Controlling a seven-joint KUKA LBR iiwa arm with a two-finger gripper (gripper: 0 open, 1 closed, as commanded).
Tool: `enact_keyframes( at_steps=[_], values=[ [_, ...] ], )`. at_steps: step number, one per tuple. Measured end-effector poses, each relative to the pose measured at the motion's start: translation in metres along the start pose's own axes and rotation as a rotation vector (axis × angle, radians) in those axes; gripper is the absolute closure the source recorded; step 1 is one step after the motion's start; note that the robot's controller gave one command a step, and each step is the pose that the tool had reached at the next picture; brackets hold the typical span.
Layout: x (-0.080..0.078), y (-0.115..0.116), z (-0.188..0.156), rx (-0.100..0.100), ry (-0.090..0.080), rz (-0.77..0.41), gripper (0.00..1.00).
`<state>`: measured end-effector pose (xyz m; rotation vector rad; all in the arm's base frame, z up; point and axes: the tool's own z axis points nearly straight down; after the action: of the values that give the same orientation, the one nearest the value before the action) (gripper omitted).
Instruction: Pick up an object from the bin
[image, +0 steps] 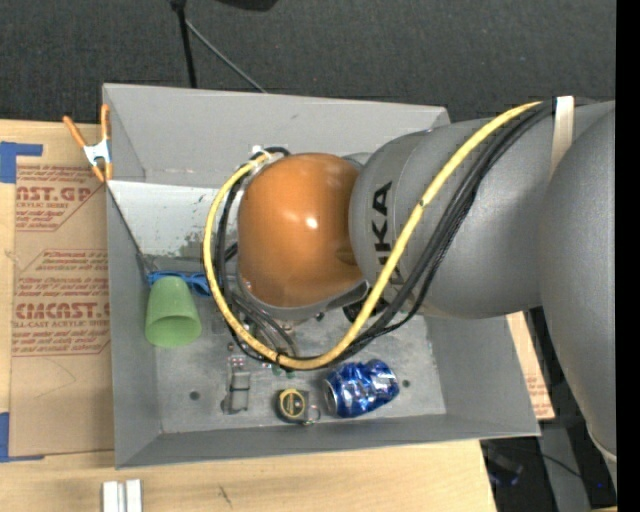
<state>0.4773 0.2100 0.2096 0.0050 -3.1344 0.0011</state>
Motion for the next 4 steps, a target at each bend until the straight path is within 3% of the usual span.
enact_keyframes(
  at_steps=[1, 2, 3, 4],
  values=[
    [-0.023, -0.067, 0.065, 0.004, -0.002, 0.052, 0.00],
    [-0.008, -0.148, 0.118, 0.002, -0.006, -0.402, 0.00],
    [-0.011, -0.162, 0.139, -0.001, -0.012, -0.148, 0.00],
    [-0.009, -0.162, 0.140, -0.002, -0.008, -0.150, 1.00]
  ],
)
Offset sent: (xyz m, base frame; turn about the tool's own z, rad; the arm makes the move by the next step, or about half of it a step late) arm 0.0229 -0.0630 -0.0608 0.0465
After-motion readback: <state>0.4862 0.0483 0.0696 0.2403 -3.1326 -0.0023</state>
